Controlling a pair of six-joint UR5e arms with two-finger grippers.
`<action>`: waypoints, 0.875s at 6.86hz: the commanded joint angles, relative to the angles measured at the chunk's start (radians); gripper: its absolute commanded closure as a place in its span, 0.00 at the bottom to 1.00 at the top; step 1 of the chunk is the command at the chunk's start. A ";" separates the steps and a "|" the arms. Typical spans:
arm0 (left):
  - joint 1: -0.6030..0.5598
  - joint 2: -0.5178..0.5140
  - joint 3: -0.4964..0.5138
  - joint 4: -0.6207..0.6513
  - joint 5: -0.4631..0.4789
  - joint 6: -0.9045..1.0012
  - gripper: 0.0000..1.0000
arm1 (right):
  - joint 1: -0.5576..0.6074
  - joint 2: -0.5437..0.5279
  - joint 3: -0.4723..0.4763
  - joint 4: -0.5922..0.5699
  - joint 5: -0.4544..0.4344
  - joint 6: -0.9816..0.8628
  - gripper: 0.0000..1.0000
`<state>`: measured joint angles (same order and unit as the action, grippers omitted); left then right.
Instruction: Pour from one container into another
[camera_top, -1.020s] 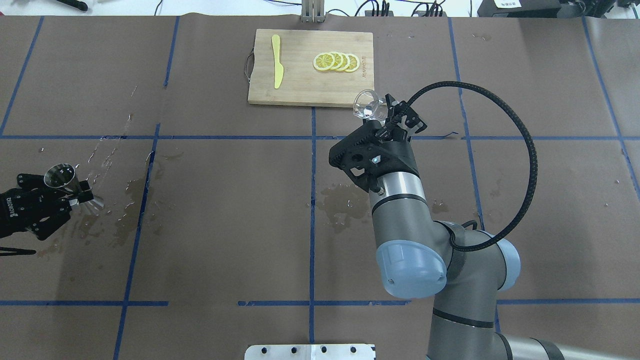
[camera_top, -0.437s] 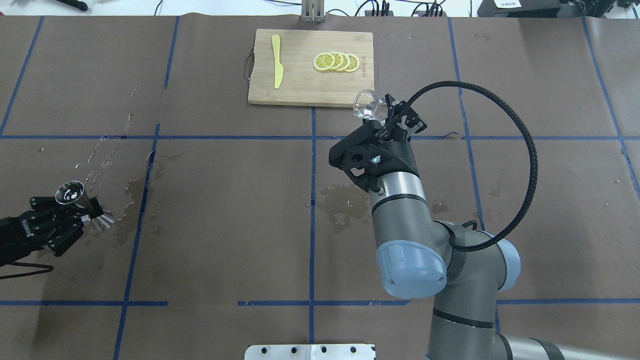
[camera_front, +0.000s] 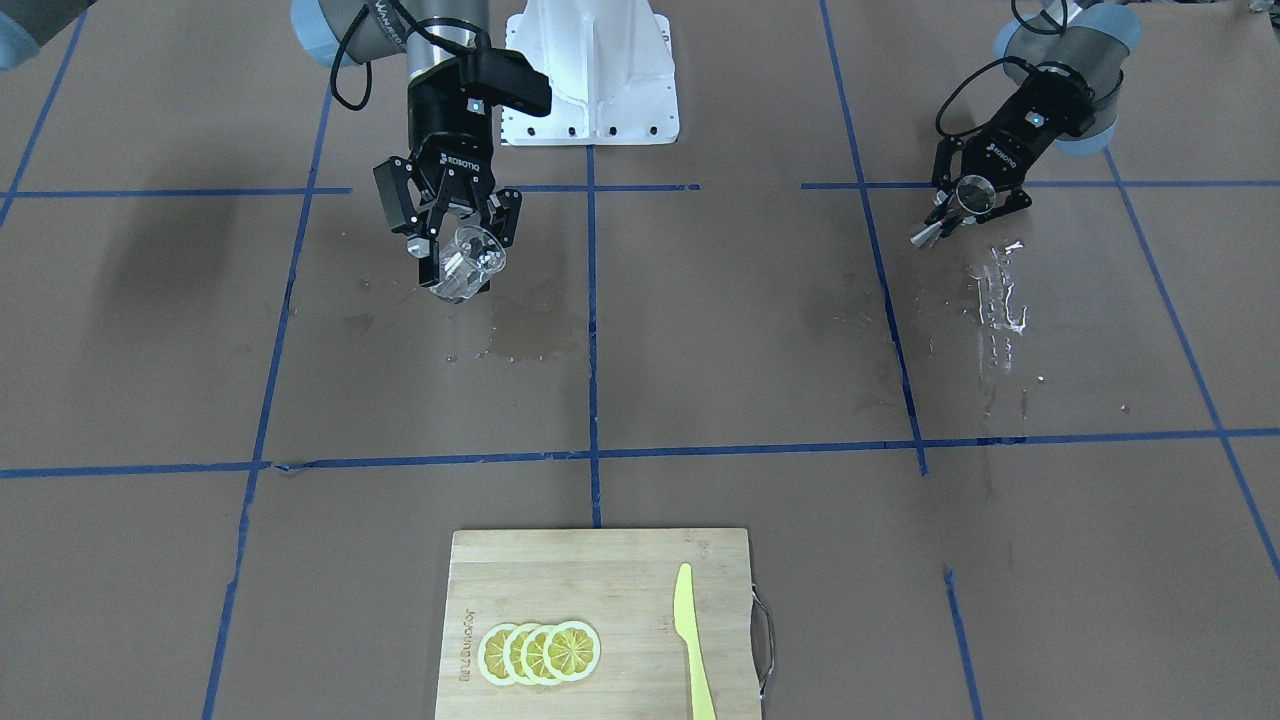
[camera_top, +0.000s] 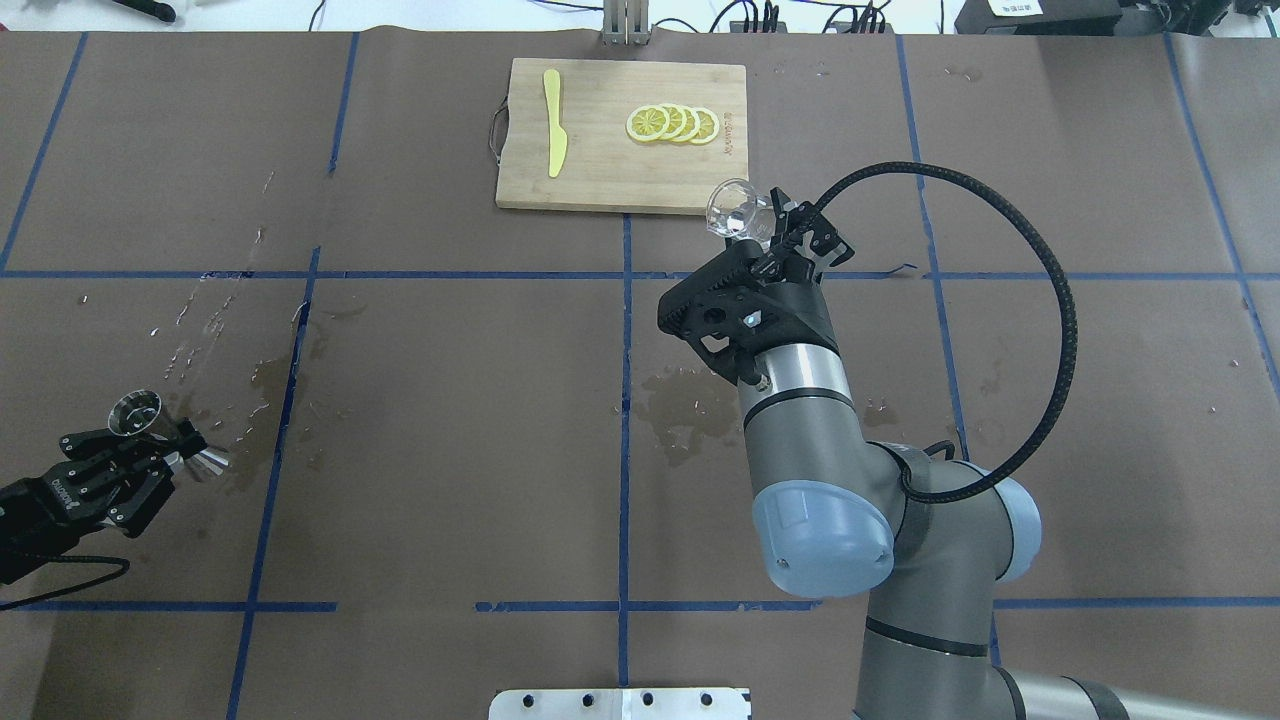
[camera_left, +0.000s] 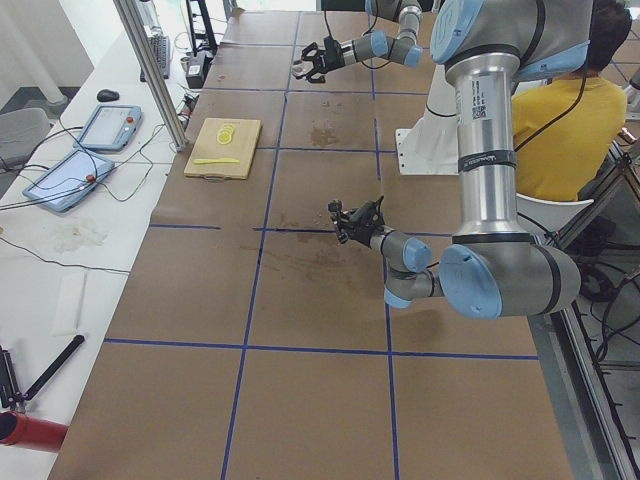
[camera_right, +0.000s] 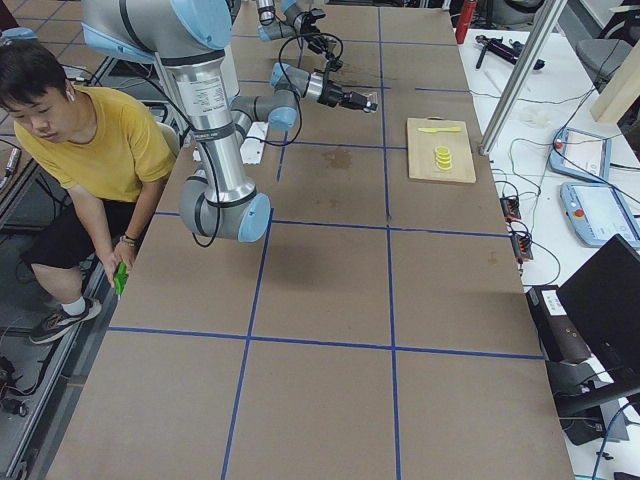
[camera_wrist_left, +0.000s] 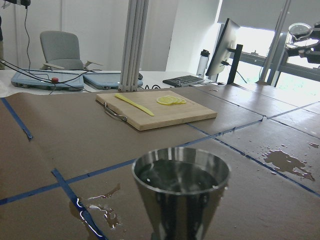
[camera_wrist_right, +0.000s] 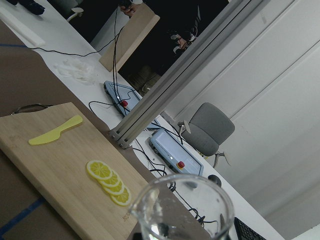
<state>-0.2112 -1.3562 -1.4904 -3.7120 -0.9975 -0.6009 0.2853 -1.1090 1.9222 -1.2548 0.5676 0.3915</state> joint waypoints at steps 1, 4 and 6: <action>0.029 -0.009 0.001 0.003 0.162 0.004 1.00 | 0.000 0.000 0.001 0.000 0.000 0.000 1.00; 0.032 -0.041 0.039 0.018 0.180 0.013 1.00 | 0.000 0.000 0.001 0.000 0.000 0.000 1.00; 0.032 -0.053 0.058 0.046 0.175 0.071 1.00 | 0.000 0.000 0.001 0.000 0.000 0.000 1.00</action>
<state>-0.1796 -1.4002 -1.4416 -3.6757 -0.8205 -0.5673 0.2853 -1.1091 1.9236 -1.2541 0.5676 0.3912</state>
